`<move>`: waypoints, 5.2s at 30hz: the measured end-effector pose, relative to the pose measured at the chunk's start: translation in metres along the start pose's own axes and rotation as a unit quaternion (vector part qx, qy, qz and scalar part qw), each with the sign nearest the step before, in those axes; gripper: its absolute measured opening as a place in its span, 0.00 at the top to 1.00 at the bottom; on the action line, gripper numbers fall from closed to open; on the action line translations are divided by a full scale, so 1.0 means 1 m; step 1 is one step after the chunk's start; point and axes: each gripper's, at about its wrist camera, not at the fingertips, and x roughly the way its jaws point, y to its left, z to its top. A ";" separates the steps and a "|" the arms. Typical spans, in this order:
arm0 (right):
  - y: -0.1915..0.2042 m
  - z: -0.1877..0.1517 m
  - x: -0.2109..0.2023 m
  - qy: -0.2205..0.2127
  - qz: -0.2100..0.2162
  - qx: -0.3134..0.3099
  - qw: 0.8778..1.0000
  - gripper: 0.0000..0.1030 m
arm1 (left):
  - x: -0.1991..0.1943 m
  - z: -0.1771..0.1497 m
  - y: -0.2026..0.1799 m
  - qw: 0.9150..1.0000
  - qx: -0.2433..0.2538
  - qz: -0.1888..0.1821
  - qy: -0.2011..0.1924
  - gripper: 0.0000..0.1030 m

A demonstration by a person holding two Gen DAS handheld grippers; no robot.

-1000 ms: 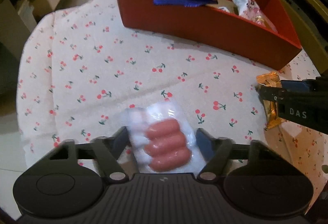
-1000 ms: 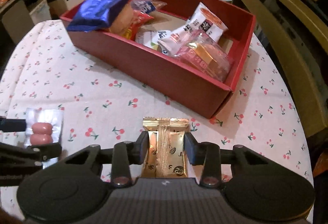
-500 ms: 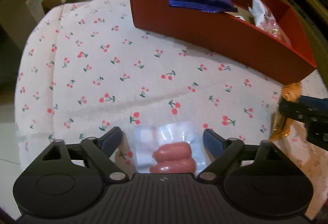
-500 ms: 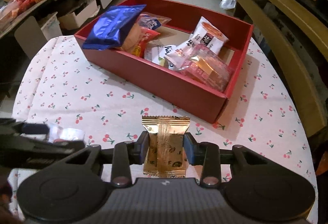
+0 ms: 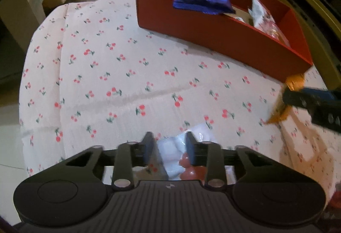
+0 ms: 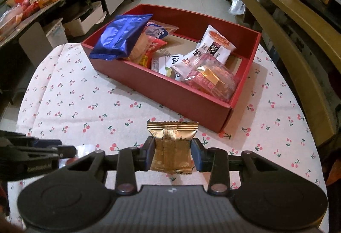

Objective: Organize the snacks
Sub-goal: 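Grasp the sausage pack with left tool while right tool grasps gold wafer packet, then carry the sausage pack and gold wafer into the red tray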

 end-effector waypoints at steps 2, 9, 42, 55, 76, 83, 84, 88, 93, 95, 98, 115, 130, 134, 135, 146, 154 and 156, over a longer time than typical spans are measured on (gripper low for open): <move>-0.001 0.000 -0.002 -0.002 0.003 0.002 1.000 0.60 | -0.008 -0.008 -0.002 1.000 0.004 0.001 -0.006 0.10; 0.001 0.000 -0.007 -0.006 0.013 0.000 1.000 0.60 | -0.013 -0.031 -0.021 1.000 0.000 -0.012 0.017 0.08; -0.003 0.001 -0.027 -0.026 0.039 0.004 0.999 0.60 | -0.028 -0.028 -0.027 0.996 0.088 -0.003 0.025 0.56; 0.000 -0.001 -0.020 -0.014 0.039 -0.001 0.999 0.60 | 0.011 -0.028 -0.035 0.996 0.085 0.012 0.009 0.11; -0.005 0.004 -0.025 -0.029 0.040 0.012 0.999 0.60 | -0.032 -0.021 -0.014 0.996 0.066 -0.063 -0.005 0.27; -0.002 0.013 -0.018 -0.028 0.029 0.014 0.999 0.60 | -0.048 0.014 -0.011 0.994 0.059 -0.073 -0.062 0.27; -0.002 0.015 -0.017 -0.029 0.027 0.015 0.999 0.60 | -0.049 0.020 -0.011 0.993 0.058 -0.071 -0.069 0.27; -0.008 0.029 -0.015 -0.039 0.017 0.030 0.999 0.60 | -0.047 0.048 -0.013 0.991 0.054 -0.078 -0.091 0.27; -0.014 0.050 -0.005 -0.048 0.009 0.048 0.998 0.61 | -0.037 0.082 -0.023 0.989 0.057 -0.083 -0.109 0.27; -0.015 0.061 -0.001 -0.054 0.007 0.056 0.997 0.60 | -0.033 0.095 -0.026 0.988 0.055 -0.087 -0.114 0.27; -0.017 0.077 0.005 -0.061 0.007 0.064 0.996 0.61 | -0.025 0.114 -0.033 0.987 0.058 -0.090 -0.121 0.27; -0.029 0.033 -0.011 -0.020 0.000 -0.009 1.000 0.60 | -0.015 0.127 -0.034 0.986 0.063 -0.113 -0.105 0.27; -0.027 -0.006 0.042 0.086 0.012 -0.083 0.993 0.48 | -0.015 0.119 -0.047 0.984 0.080 -0.128 -0.090 0.27; -0.027 -0.012 0.035 0.086 0.010 -0.074 0.994 0.56 | -0.015 0.116 -0.049 0.985 0.083 -0.127 -0.088 0.27; -0.028 -0.014 0.033 0.085 0.009 -0.069 0.994 0.56 | -0.015 0.115 -0.049 0.984 0.084 -0.128 -0.087 0.27; -0.034 0.004 -0.019 0.004 0.027 -0.007 1.000 0.56 | -0.024 0.116 -0.050 0.982 0.084 -0.136 -0.097 0.27; -0.033 0.064 -0.022 -0.079 0.001 0.046 0.996 0.56 | -0.022 0.138 -0.058 0.982 0.079 -0.126 -0.116 0.27; -0.034 0.075 -0.012 -0.082 -0.009 0.051 0.995 0.56 | -0.018 0.145 -0.060 0.982 0.078 -0.118 -0.123 0.27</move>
